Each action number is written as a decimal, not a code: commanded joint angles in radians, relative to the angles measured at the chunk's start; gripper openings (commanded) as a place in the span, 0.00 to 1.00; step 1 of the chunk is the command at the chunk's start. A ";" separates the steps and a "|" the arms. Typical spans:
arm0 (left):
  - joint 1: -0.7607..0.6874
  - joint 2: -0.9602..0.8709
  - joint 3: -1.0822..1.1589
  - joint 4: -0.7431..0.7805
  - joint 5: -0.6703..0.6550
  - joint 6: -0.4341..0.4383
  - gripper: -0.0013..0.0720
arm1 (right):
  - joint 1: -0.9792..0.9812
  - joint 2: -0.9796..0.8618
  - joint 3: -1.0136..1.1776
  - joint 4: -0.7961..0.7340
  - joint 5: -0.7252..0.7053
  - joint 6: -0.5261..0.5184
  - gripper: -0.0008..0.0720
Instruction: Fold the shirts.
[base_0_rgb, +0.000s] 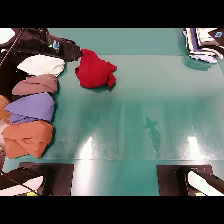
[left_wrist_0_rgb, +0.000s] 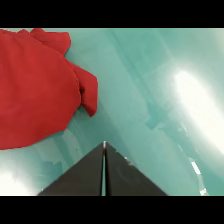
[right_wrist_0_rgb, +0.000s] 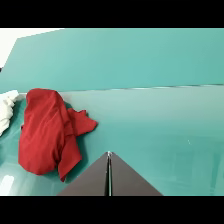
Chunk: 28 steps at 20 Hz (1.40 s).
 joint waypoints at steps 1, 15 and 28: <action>0.000 0.000 0.000 0.000 0.000 0.000 0.05 | 0.001 0.001 0.001 0.000 0.000 0.000 0.03; 0.000 0.000 0.000 -0.038 0.009 -0.021 0.05 | 0.001 0.001 0.001 0.000 -0.020 0.000 0.03; 0.003 -0.488 0.000 0.241 0.307 -0.156 0.80 | 0.001 0.001 0.001 0.086 -0.041 0.001 0.03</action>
